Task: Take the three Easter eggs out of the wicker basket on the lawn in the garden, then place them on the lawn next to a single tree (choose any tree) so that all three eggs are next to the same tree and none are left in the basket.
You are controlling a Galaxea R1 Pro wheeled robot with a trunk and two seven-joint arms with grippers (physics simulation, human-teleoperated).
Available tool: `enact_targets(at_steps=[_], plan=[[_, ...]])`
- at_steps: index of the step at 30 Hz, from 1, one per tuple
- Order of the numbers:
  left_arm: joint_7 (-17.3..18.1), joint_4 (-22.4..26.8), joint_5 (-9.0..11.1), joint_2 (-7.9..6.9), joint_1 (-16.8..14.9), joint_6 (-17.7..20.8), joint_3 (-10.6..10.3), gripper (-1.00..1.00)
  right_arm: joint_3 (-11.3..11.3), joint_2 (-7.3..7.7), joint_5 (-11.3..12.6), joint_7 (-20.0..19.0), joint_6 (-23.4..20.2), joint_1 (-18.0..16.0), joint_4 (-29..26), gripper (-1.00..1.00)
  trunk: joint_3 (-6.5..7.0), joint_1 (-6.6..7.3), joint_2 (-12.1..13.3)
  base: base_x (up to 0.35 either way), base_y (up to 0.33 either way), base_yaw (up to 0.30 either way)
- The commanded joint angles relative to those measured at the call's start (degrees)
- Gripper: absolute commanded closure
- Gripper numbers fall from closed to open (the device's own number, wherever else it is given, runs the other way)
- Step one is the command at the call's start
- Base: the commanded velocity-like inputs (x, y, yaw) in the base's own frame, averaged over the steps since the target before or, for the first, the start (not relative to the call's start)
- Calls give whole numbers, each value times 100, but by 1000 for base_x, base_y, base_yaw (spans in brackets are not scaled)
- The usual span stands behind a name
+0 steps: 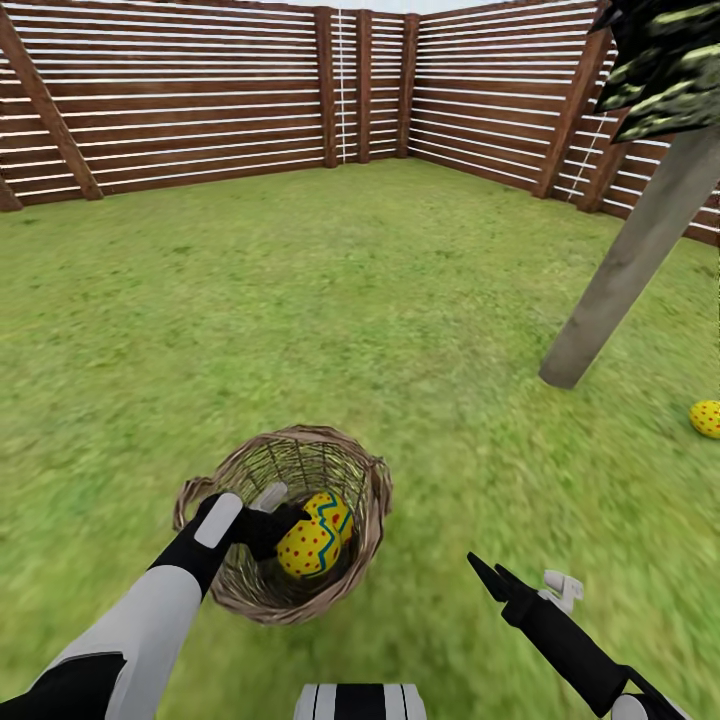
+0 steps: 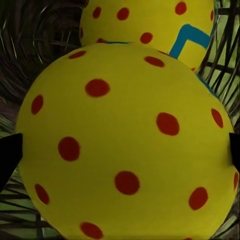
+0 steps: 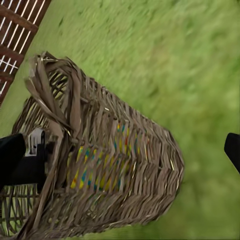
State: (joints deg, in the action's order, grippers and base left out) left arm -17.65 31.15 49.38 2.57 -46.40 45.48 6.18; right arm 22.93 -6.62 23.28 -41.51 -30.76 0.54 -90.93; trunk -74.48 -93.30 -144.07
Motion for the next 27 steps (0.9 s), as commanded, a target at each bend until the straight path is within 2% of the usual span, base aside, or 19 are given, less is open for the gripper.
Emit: enact_targets(at_steps=[1, 11, 15, 27], plan=[[-63, 5, 55, 6, -1, 22, 33, 100, 9, -5, 36, -6, -44, -1, -4, -100, 19, 3, 0, 0, 0, 0], [-303, -2, 54, 14, -1, 25, 33, 100, 13, 0, 36, -6, -127, -1, -4, -100, 241, 29, 14, 0, 0, 0], [-362, 34, 67, 14, -2, 280, 33, 100, 17, 2, 36, -6, -161, -1, -4, -100, 241, 29, 14, 0, 0, 0], [-388, 40, 63, 6, -4, 441, 33, 100, 18, 1, 36, -7, -169, -1, -4, -100, 507, 60, 30, 0, 0, 0]])
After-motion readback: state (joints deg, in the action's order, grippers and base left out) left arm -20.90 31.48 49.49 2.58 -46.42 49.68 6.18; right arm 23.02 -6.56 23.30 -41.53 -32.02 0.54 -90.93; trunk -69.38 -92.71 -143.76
